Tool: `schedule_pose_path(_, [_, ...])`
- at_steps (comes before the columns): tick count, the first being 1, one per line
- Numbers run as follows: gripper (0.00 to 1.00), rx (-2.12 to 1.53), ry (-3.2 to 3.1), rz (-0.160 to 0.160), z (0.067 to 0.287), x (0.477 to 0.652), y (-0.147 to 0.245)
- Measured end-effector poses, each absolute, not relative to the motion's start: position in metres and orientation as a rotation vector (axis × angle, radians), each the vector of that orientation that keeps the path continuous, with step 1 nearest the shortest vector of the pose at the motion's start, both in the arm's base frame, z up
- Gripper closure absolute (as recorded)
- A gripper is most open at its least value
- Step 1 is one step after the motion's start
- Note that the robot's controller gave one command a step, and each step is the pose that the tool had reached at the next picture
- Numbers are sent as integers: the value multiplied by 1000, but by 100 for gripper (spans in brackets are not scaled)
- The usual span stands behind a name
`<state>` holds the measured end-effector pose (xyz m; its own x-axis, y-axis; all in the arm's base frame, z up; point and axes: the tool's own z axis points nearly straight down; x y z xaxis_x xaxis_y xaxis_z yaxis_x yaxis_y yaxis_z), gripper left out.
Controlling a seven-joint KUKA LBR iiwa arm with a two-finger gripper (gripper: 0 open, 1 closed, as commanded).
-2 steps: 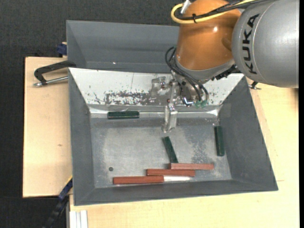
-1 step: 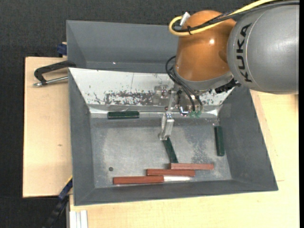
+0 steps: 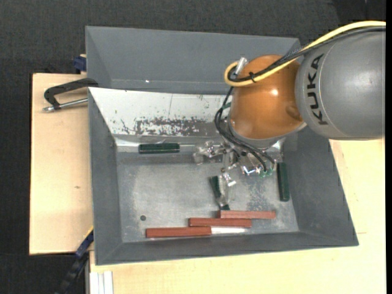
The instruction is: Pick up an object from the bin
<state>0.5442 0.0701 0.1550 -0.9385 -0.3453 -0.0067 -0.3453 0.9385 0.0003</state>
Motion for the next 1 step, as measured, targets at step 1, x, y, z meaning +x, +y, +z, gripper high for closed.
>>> schedule_pose_path(1, [0, -882, 3013, 0, 103, 551, 75])
